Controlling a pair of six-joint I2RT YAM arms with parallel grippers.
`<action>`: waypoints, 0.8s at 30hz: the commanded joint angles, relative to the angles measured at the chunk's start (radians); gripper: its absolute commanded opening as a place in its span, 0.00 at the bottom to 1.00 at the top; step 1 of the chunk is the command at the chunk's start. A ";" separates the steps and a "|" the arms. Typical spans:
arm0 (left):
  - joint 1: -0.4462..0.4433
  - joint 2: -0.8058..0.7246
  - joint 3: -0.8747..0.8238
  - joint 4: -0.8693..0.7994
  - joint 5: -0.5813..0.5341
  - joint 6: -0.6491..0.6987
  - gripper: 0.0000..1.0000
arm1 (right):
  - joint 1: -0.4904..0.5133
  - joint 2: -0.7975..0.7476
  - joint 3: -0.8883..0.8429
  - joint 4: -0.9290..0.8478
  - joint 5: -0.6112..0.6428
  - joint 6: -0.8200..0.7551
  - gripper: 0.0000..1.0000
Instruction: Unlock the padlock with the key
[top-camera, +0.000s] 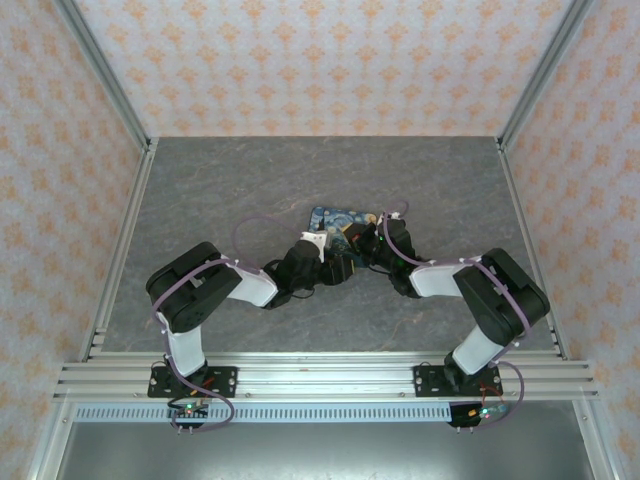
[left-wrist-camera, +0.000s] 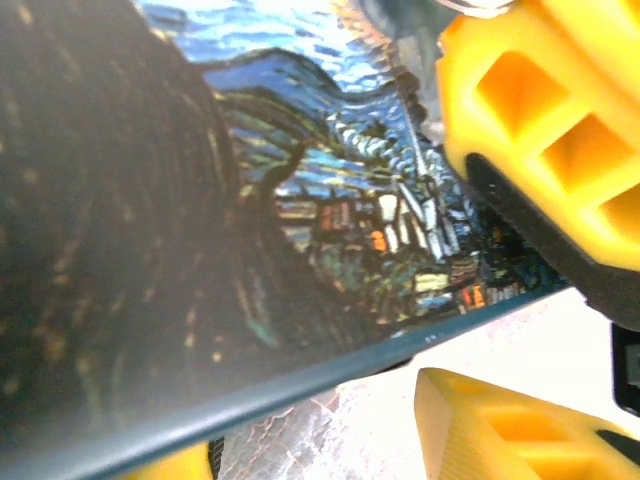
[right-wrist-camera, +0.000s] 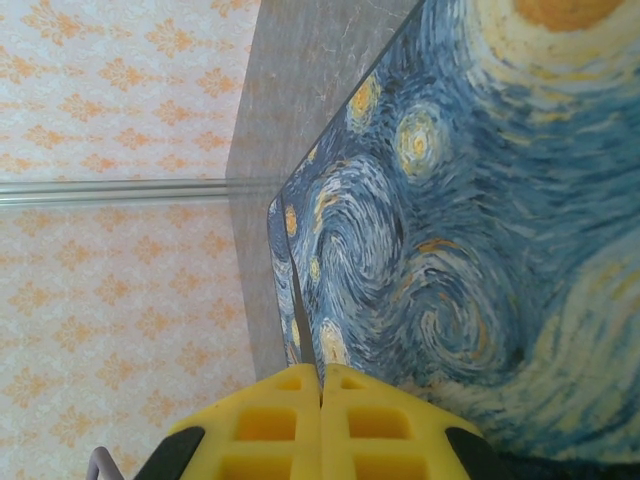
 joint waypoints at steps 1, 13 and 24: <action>-0.005 -0.027 -0.006 0.077 0.019 -0.044 0.53 | -0.004 0.023 -0.011 0.038 0.008 0.008 0.00; -0.006 0.062 -0.002 0.151 0.003 -0.124 0.55 | -0.004 0.028 -0.014 0.045 0.008 0.013 0.00; -0.032 0.111 0.047 0.036 -0.066 -0.033 0.64 | -0.004 0.035 -0.013 0.054 0.006 0.017 0.00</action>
